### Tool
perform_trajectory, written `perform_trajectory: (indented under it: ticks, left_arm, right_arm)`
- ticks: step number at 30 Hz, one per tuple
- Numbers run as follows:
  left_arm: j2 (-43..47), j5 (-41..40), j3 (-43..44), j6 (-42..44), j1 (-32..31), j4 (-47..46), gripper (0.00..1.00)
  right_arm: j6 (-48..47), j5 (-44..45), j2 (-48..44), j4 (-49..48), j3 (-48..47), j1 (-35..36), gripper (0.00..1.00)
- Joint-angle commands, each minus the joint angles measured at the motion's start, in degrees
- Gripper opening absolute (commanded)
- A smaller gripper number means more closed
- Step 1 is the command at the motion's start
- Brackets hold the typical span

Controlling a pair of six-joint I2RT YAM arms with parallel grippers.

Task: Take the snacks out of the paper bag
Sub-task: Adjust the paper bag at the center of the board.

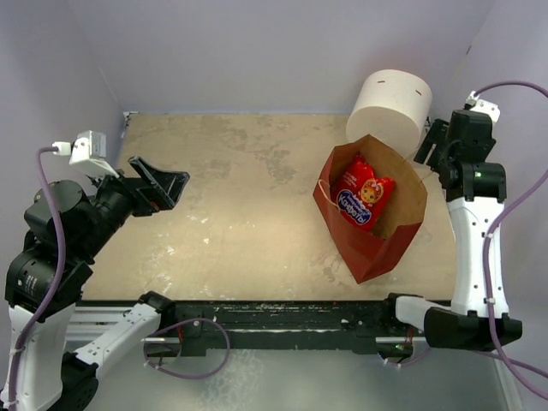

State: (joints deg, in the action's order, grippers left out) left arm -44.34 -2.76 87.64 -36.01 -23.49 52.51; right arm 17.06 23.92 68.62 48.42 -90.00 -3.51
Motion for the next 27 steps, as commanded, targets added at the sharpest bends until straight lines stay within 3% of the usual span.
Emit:
perform_trajectory:
  ticks: [1,10,19,24,27]
  left_arm:
    - [-1.22,-1.13,2.32,4.23,0.3,-0.01,0.99]
    - [-2.55,-1.53,3.6,6.95,0.32,0.33,0.99]
    - [-3.74,-0.69,3.71,8.14,0.36,0.39,0.99]
    - [-4.02,-0.7,4.08,8.9,0.36,0.49,0.99]
    - [-4.14,-0.84,4.36,9.2,0.32,0.73,0.99]
  right_arm:
    - [-4.17,-10.06,0.56,-5.86,2.04,-4.46,0.77]
    - [-11.33,-6.94,4.15,-7.42,2.14,-5.38,0.45]
    - [-14.03,-3.42,7.92,-8.62,0.56,-5.35,0.43]
    - [-14.89,-3.23,9.86,-8.36,-1.48,-5.37,0.32]
    - [-15.28,-5.14,9.9,-7.66,-3.12,-5.37,0.17]
